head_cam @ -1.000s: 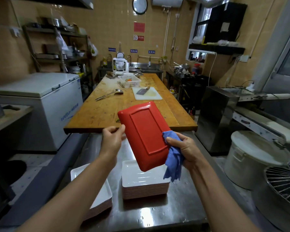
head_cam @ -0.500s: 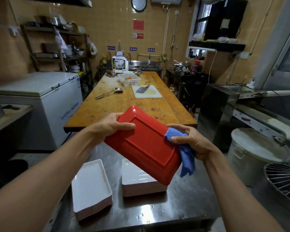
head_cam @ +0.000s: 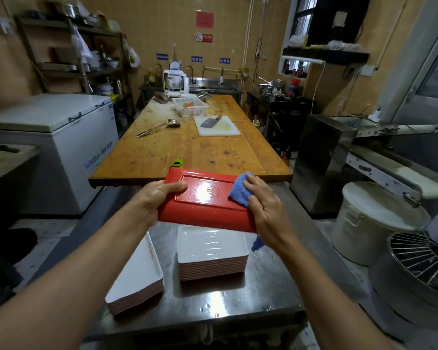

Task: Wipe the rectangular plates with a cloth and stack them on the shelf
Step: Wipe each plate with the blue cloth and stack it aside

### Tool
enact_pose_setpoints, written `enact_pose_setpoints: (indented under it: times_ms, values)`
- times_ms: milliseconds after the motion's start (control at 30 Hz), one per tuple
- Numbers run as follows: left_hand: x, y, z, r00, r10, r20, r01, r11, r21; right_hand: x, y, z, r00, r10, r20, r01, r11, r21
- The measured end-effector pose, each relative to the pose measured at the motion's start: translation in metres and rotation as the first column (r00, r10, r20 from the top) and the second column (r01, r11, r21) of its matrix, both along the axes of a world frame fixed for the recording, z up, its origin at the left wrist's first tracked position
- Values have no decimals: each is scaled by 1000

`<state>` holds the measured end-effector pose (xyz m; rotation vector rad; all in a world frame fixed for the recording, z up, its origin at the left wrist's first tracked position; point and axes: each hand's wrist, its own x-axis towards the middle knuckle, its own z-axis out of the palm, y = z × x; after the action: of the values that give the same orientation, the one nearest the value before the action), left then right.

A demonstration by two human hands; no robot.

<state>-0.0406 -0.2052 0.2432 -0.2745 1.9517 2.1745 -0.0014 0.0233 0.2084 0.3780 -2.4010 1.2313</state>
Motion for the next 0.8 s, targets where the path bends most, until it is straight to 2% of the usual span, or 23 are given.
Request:
enact_pose_setpoints:
  times_ms: [100,200,333,500,600,733,800]
  values:
    - [1,3,-3,996,62,59,-66,996,61,12,-4,-13,998,33,-56,-32,999,14]
    - [3,6,-2,992,100,77,-109,988,111,18,-11,-24,987,-15,-161,30,995,90]
    - [5,15,-2,986,166,5,-165,976,143,19,-31,-34,951,21,-308,56,970,239]
    - [14,27,-7,980,187,-70,-171,966,192,18,-71,-28,929,42,-368,89,939,332]
    - [18,23,-11,966,219,-135,-189,960,205,10,-76,-19,939,46,-341,93,920,381]
    - [25,18,-13,955,235,-183,-201,962,186,-3,-73,1,989,28,-143,36,904,426]
    - [28,17,-12,951,230,-204,-194,963,185,-9,-77,10,994,55,-95,-4,884,467]
